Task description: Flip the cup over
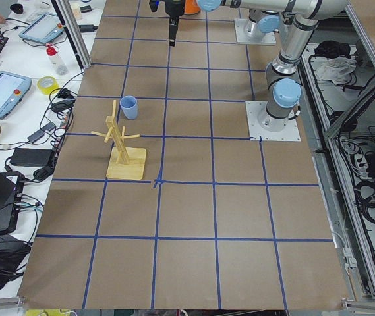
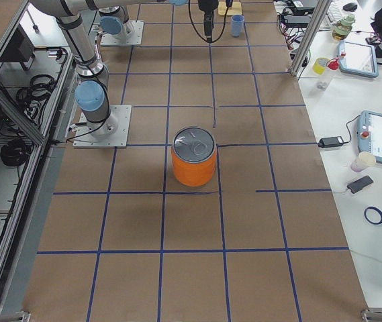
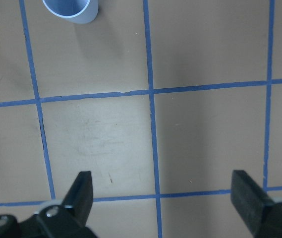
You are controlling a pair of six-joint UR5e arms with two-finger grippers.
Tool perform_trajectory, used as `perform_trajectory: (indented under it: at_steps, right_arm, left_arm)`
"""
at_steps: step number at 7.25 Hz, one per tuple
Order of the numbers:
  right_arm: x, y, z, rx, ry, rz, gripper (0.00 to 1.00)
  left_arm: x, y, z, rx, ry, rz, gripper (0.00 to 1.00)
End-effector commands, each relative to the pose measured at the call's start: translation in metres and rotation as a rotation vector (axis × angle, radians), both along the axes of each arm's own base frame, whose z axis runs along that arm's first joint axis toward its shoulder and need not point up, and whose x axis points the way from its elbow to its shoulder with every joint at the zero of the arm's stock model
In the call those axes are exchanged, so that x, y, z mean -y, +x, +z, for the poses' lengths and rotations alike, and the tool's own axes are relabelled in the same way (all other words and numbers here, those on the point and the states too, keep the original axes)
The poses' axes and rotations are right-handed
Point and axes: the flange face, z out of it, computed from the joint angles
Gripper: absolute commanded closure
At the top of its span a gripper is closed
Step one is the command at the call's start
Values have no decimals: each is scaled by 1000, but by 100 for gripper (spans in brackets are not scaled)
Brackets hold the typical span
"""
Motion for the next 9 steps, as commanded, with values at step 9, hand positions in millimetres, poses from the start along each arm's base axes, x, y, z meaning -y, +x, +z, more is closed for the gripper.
perform_trajectory:
  at_steps: [9]
  right_arm:
    - [0, 0, 1, 2, -3, 2, 0]
  left_arm:
    - [3, 5, 0, 51, -35, 3, 0]
